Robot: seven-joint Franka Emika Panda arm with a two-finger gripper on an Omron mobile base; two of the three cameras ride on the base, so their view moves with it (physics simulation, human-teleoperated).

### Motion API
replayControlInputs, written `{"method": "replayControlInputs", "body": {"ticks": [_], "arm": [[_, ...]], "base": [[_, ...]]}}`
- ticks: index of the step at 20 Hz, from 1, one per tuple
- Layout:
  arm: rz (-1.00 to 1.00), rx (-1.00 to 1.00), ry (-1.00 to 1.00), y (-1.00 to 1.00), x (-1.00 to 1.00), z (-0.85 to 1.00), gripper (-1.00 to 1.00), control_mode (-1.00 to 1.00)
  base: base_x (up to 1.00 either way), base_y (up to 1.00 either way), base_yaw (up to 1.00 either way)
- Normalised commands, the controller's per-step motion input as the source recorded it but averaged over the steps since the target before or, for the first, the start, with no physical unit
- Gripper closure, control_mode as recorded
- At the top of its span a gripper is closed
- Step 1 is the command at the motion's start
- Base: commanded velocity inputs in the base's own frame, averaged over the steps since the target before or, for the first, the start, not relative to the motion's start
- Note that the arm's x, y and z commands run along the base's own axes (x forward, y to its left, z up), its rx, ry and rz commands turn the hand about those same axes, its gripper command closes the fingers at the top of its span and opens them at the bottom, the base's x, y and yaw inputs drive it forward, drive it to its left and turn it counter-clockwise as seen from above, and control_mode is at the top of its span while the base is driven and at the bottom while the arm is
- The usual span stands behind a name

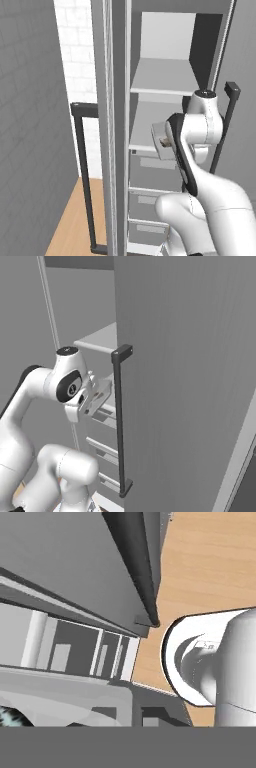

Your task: Take the meat container that has the fish and place it on the second highest rack of the freezer. Then take the vegetable container that has the potato and lemon and place it on the highest rack of the freezer.

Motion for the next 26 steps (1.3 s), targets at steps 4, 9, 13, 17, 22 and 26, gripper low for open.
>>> {"method": "replayControlInputs", "body": {"ticks": [4, 9, 13, 17, 22, 26], "arm": [[-0.13, 0.00, 0.00, 0.00, 0.87, -0.26, 1.00, -1.00], [-0.12, 0.02, -0.01, -0.04, 0.68, -0.41, 1.00, -1.00], [0.00, 0.00, -0.07, -0.16, 0.23, -0.54, 1.00, -1.00], [0.00, 0.00, -0.05, -0.08, 0.47, -0.29, 1.00, -1.00], [-0.09, 0.00, -0.03, 0.00, 0.82, -0.02, 1.00, -1.00], [-0.12, 0.00, -0.03, -0.06, 0.84, 0.00, 1.00, -1.00]], "base": [[0.00, 0.00, 0.00], [0.00, 0.00, 0.00], [0.00, 0.00, 0.00], [0.00, 0.00, 0.00], [0.00, 0.00, 0.00], [0.00, 0.00, 0.00]]}}
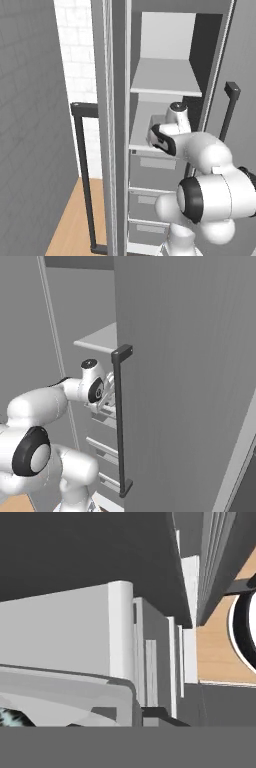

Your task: Take the meat container that has the fish and place it on the second highest rack of the freezer. Then take the vegetable container that has the potato and lemon and place it on the highest rack of the freezer.

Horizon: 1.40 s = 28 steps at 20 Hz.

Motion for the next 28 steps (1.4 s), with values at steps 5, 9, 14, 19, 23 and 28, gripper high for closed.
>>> {"method": "replayControlInputs", "body": {"ticks": [5, 9, 14, 19, 23, 28], "arm": [[-0.04, 0.00, -0.03, -0.17, 0.54, -0.24, 1.00, -1.00], [0.00, 0.00, 0.00, -0.19, 0.23, -0.47, 1.00, -1.00], [0.00, 0.00, 0.00, -0.17, 0.39, -0.20, 1.00, -1.00], [0.00, 0.00, -0.02, -0.06, 0.31, -0.05, 1.00, -1.00], [0.00, 0.00, -0.01, 0.01, 0.00, 0.00, 1.00, -1.00], [0.00, 0.00, 0.00, 0.00, 0.00, 0.00, -1.00, -1.00]], "base": [[0.00, 0.00, 0.00], [0.00, 0.00, 0.00], [0.00, 0.00, 0.00], [0.00, 0.00, 0.00], [0.00, 0.00, 0.00], [0.00, 0.00, 0.00]]}}
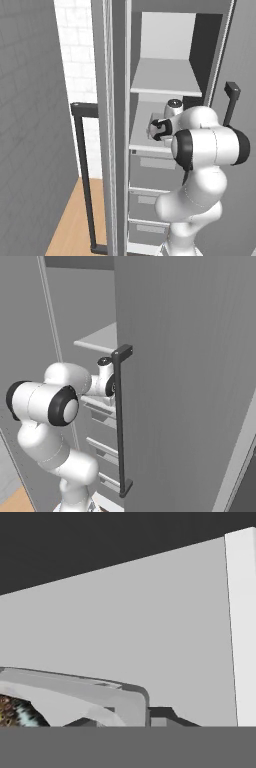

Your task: Take the meat container that has the fish and place it on the second highest rack of the freezer. Then take the vegetable container that has the potato and lemon and place it on the highest rack of the freezer.

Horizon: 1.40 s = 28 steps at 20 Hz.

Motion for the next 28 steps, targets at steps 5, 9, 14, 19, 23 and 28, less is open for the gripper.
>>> {"method": "replayControlInputs", "body": {"ticks": [5, 9, 14, 19, 23, 28], "arm": [[0.00, 0.00, 0.00, 0.00, 0.00, 0.00, -1.00, -1.00], [0.00, 0.00, -0.01, 0.00, -0.03, 0.00, -1.00, -1.00], [0.00, 0.00, -0.08, 0.02, -0.39, 0.04, -1.00, -1.00], [-0.02, 0.00, 0.00, 0.06, -0.30, 0.57, -1.00, -1.00], [0.00, 0.00, 0.03, 0.02, -0.43, 0.53, -1.00, -1.00], [0.00, 0.00, 0.01, 0.01, -0.76, 0.10, -1.00, -1.00]], "base": [[0.00, 0.00, 0.00], [0.00, 0.00, 0.00], [0.00, 0.00, 0.00], [0.00, 0.00, 0.00], [0.00, 0.00, 0.00], [0.00, 0.00, 0.00]]}}
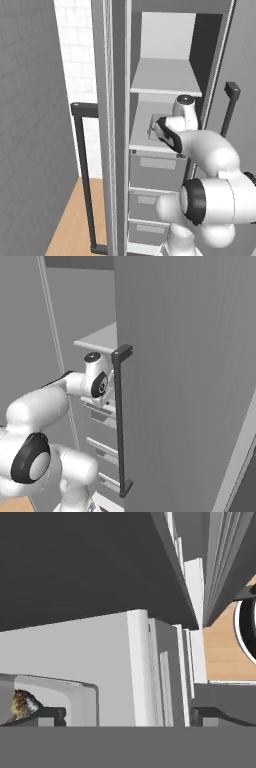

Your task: Take the meat container that has the fish and place it on the second highest rack of the freezer. Then take the vegetable container that has the potato and lemon and place it on the highest rack of the freezer.

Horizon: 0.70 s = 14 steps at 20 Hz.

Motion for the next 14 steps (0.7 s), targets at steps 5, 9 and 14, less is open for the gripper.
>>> {"method": "replayControlInputs", "body": {"ticks": [5, 9, 14], "arm": [[0.00, 0.00, 0.08, 0.02, -0.97, 0.53, -1.00, -1.00], [0.03, 0.00, 0.07, 0.00, -0.72, 0.65, -1.00, -1.00], [0.10, 0.00, 0.04, 0.01, -0.91, 0.64, -1.00, -1.00]], "base": [[0.00, 0.00, 0.00], [0.00, 0.00, 0.00], [0.00, 0.00, 0.00]]}}
